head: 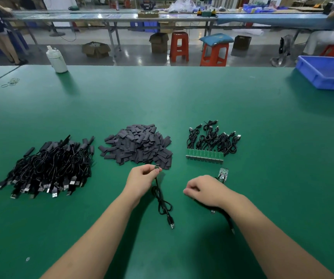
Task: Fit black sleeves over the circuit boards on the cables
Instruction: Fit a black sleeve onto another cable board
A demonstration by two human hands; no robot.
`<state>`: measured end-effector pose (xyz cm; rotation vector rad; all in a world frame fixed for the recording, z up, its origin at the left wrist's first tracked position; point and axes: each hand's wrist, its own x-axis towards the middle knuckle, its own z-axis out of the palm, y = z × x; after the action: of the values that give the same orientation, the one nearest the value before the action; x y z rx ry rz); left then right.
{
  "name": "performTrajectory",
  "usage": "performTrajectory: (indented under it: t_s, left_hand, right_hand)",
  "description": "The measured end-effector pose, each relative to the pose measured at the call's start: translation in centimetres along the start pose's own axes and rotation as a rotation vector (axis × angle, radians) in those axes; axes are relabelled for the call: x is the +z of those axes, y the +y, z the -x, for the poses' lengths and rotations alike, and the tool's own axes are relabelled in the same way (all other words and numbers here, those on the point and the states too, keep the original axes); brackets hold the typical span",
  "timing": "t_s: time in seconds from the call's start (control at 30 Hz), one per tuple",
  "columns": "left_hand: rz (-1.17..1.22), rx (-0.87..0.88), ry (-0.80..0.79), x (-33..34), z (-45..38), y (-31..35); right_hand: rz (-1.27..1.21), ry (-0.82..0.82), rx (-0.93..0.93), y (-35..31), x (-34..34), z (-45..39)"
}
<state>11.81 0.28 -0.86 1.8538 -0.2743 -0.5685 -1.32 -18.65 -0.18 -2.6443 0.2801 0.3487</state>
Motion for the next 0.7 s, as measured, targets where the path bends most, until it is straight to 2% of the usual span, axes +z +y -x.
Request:
performTrajectory:
  t_s: [0.17, 0.23, 0.27, 0.33, 0.4, 0.43, 0.57, 0.7]
  left_hand:
    - [0.099, 0.002, -0.026, 0.3, 0.3, 0.0]
    - [0.132, 0.004, -0.056, 0.7, 0.5, 0.2]
    - [0.140, 0.008, -0.075, 1.0, 0.5, 0.3]
    - [0.140, 0.021, -0.115, 1.5, 0.6, 0.5]
    - [0.143, 0.033, -0.142, 2.0, 0.5, 0.7]
    - [0.133, 0.039, -0.138, 2.1, 0.4, 0.7]
    - [-0.139, 0.096, -0.037, 1.0, -0.9, 0.3]
    - [-0.554, 0.227, 0.288, -3.6, -3.8, -0.5]
  right_hand:
    - [0.034, -0.205, 0.077, 0.3, -0.3, 0.5]
    - [0.004, -0.136, 0.093, -0.1, -0.6, 0.3]
    - [-0.076, -0.052, 0.100, -0.6, -0.5, 0.0]
    - [-0.463, 0.074, 0.114, -2.2, -0.2, -0.7]
    - [-0.878, 0.083, 0.115, -3.8, 0.5, -1.3]
    - [-0.958, 0.106, 0.109, -4.3, 1.0, -1.7]
    - [-1.019, 0.185, 0.166, -5.2, 2.6, -2.4]
    - [-1.093, 0.233, 0.256, -4.3, 3.3, -2.5]
